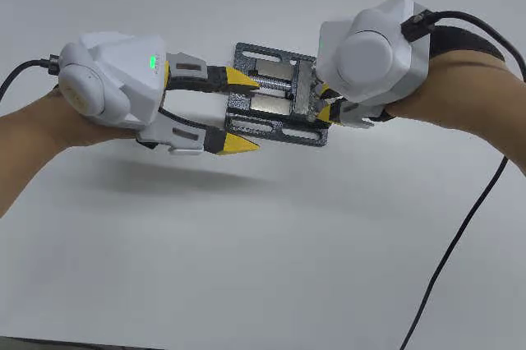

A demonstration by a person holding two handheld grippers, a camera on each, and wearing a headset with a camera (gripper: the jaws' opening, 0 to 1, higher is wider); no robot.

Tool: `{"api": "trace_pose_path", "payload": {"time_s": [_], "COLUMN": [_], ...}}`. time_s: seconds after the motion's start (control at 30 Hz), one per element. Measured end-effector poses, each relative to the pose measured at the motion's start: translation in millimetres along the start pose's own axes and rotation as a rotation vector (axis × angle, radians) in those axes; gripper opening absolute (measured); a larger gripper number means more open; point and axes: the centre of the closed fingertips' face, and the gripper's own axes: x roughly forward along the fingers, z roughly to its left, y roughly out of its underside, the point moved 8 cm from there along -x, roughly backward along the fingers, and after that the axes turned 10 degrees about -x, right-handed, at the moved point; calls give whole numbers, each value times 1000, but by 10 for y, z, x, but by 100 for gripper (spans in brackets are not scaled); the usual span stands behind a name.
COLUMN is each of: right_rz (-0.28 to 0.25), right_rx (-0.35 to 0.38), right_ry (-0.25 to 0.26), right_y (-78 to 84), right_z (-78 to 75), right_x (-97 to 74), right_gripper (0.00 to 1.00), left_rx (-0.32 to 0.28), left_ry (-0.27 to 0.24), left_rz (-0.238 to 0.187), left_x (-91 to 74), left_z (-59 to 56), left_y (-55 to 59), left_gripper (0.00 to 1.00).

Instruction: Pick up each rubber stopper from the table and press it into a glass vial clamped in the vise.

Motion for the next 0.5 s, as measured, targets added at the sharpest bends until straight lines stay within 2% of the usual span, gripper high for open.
{"api": "trace_pose_path", "payload": {"time_s": [0.5], "right_rz": [-2], "right_rx": [-6], "right_ry": [2], "right_y": [26], "right_z": [8], "right_x": [-18], "right_gripper": [13], "left_rx": [-1], "left_ry": [2], "left_rz": [-1], "left_x": [23], "left_z": [1], "left_y": [-2], "left_gripper": [41]}}
